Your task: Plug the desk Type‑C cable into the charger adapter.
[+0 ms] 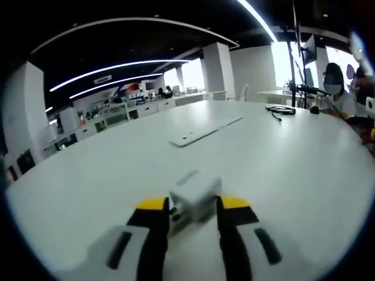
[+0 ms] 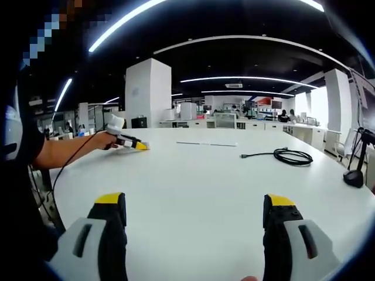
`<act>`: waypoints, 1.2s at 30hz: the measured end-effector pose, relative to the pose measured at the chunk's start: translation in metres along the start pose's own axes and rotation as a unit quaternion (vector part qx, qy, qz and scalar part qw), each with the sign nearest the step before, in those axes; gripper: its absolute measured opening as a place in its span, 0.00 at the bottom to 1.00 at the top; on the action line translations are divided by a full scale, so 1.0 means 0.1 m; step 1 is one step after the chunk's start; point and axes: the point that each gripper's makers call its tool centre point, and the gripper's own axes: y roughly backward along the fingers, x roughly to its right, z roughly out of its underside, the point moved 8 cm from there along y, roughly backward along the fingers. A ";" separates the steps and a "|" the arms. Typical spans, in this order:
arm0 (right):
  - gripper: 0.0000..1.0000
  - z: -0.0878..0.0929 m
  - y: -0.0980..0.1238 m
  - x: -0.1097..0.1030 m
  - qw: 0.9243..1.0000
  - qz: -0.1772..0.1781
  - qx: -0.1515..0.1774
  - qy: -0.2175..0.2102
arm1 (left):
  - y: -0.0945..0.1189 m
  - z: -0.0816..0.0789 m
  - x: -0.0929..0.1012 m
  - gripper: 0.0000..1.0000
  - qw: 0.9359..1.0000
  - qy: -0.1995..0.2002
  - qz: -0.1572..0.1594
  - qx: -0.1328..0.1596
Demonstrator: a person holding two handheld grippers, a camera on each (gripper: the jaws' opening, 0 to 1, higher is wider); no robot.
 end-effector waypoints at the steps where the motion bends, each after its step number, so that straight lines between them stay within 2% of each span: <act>1: 0.98 0.00 0.00 0.00 1.000 0.000 0.000 0.000 | 0.01 0.00 0.00 0.27 1.000 0.002 -0.001 0.000; 8: 0.98 -0.03 -0.02 -0.01 1.000 -0.005 0.004 0.003 | 0.05 0.02 0.00 0.25 1.000 0.012 -0.006 -0.004; 9: 0.98 -0.04 -0.02 -0.02 1.000 -0.006 0.004 0.003 | 0.05 0.02 -0.02 0.28 1.000 0.012 -0.007 -0.002; 11: 0.98 -0.05 -0.01 -0.03 1.000 -0.008 0.005 0.006 | 0.04 0.01 -0.05 0.44 1.000 0.007 -0.019 0.007; 13: 0.98 -0.05 -0.01 -0.03 1.000 -0.008 0.005 0.006 | 0.03 0.00 -0.06 0.50 1.000 0.006 -0.019 0.012; 21: 0.98 -0.08 -0.01 -0.02 1.000 -0.005 0.005 0.009 | -0.12 0.00 -0.03 0.53 1.000 -0.013 0.008 0.015; 36: 0.97 -0.02 -0.02 0.00 1.000 -0.004 -0.002 0.007 | -0.23 0.00 -0.01 0.53 1.000 -0.014 0.021 0.018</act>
